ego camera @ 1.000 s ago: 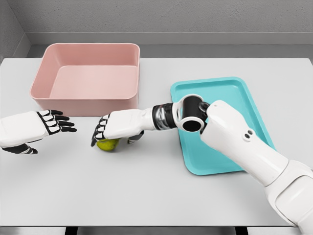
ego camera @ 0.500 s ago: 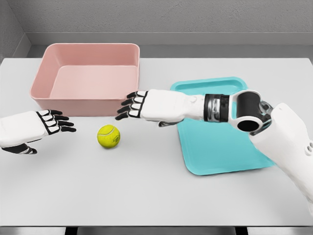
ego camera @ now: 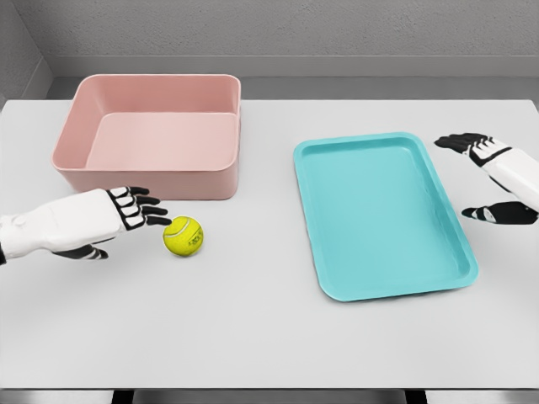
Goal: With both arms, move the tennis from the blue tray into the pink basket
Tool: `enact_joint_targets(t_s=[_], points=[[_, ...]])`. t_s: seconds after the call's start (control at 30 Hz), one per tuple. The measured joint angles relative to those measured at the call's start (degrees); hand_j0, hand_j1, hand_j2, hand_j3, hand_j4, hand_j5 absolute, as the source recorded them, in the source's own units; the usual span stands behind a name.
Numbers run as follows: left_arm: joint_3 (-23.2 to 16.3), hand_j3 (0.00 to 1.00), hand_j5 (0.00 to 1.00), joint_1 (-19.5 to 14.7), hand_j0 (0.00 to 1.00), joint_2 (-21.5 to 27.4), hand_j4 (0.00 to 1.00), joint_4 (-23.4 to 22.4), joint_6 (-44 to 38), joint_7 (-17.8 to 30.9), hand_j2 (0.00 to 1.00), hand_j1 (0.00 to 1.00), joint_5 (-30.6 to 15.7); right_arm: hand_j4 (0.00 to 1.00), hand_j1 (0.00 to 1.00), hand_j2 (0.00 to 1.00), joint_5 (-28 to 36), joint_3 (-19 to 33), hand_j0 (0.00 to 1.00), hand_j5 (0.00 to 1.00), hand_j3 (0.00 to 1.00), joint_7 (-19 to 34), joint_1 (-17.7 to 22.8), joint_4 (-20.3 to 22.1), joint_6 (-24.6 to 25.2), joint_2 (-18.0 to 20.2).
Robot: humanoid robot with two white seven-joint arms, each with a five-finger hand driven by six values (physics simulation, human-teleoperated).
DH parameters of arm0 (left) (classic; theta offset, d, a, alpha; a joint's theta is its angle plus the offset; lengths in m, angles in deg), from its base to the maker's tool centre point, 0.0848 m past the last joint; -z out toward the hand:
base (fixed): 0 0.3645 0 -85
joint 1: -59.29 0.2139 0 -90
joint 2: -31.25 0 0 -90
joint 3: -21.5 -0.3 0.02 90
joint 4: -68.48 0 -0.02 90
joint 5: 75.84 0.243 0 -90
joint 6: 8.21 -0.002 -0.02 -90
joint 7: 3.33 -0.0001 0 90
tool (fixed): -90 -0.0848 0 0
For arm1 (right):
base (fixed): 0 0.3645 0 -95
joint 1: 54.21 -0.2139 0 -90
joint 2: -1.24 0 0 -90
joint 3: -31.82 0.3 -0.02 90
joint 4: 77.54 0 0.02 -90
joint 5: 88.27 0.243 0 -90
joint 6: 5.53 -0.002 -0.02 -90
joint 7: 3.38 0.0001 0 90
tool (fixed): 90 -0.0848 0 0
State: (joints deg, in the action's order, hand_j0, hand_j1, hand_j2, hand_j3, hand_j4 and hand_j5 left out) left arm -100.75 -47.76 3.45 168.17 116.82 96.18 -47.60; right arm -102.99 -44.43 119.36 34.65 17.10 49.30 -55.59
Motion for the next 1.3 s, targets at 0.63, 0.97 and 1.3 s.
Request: enact_joint_targets(t_s=[0.63, 0.97, 1.3], points=[[-7.6, 1.0, 1.0, -9.1, 1.0, -6.8, 1.0, -1.3, 0.0, 2.2, 1.0, 1.0, 2.6, 1.0, 1.0, 1.0, 2.9, 2.3, 1.0, 1.0, 1.0, 0.3, 3.0, 4.3, 0.0, -3.2], [-15.7, 1.0, 1.0, -16.2, 1.0, -8.1, 1.0, -6.0, 0.0, 2.3, 1.0, 1.0, 1.4, 1.0, 1.0, 1.0, 2.9, 2.3, 1.0, 1.0, 1.0, 0.3, 3.0, 4.3, 0.0, -3.2], [-19.5, 1.0, 1.0, -18.0, 1.0, -10.0, 1.0, -7.6, 0.0, 2.4, 1.0, 1.0, 0.9, 1.0, 1.0, 1.0, 2.9, 2.3, 1.0, 1.0, 1.0, 0.3, 3.1, 4.3, 0.0, -3.2]])
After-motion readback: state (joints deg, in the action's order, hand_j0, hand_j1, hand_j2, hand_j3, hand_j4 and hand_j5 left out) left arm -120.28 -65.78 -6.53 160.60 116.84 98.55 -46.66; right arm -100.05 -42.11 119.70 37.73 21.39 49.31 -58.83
